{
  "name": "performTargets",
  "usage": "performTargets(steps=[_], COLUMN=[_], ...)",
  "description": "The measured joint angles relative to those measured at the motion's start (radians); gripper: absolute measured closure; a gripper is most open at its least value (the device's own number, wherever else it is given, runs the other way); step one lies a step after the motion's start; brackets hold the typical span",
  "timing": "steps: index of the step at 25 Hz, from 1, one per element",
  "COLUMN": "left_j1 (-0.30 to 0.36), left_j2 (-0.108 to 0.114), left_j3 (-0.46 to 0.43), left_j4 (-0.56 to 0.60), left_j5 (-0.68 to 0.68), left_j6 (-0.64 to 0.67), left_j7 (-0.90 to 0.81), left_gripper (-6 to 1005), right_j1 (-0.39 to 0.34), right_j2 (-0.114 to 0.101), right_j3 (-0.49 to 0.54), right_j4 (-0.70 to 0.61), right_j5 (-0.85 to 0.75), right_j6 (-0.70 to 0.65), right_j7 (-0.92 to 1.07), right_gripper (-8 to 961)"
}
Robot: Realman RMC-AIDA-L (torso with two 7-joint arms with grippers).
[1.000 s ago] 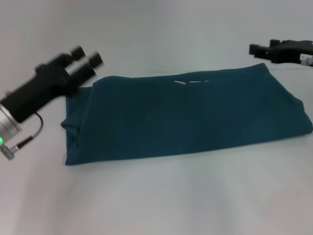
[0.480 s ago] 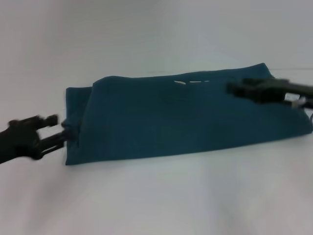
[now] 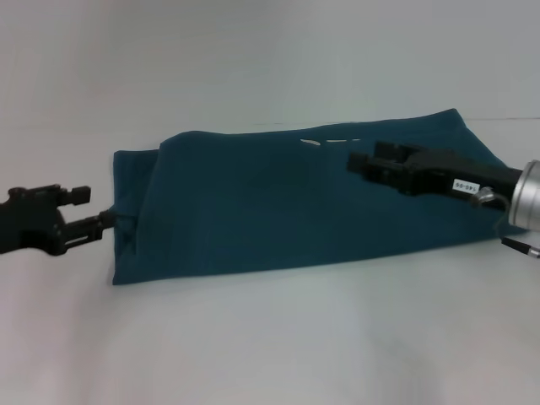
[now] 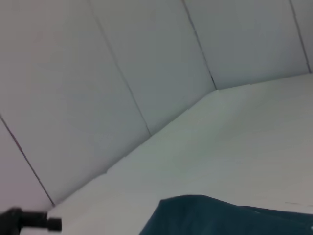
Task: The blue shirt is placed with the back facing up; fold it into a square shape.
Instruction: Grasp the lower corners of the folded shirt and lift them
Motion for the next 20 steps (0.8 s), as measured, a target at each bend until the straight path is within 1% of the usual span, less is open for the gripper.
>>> performTargets(steps=[2, 4, 7, 9, 12, 20], left_j1=[-0.017, -0.044, -0.088, -0.113, -0.138, -0.174], left_j2=[0.002, 0.011, 0.024, 0.028, 0.026, 0.033], left_j3=[0.024, 0.059, 0.089, 0.097, 0.112, 0.181], left_j4=[0.0, 0.005, 0.004, 0.001, 0.001, -0.008], left_j5=[0.012, 0.056, 0.178, 0.25, 0.319, 0.405], left_j6=[-0.027, -0.053, -0.075, -0.084, -0.093, -0.097], left_j7=[-0.029, -0.08, -0.156, -0.191, -0.221, -0.271], left_gripper=[390, 390, 390, 391, 391, 392], right_j1=[-0.001, 0.005, 0.023, 0.041, 0.055, 0.063], right_j2=[0.0, 0.0, -0.002, -0.006, -0.007, -0.008], right_j3=[-0.022, -0.035, -0.041, -0.044, -0.044, -0.041], right_j4=[-0.007, -0.007, -0.002, 0.001, -0.002, -0.011], right_j5=[0.0, 0.0, 0.001, -0.003, -0.019, -0.025], right_j6=[0.037, 0.086, 0.149, 0.171, 0.187, 0.19], right_j7=[-0.03, -0.053, -0.065, -0.065, -0.054, -0.03], right_gripper=[268, 268, 268, 268, 269, 269])
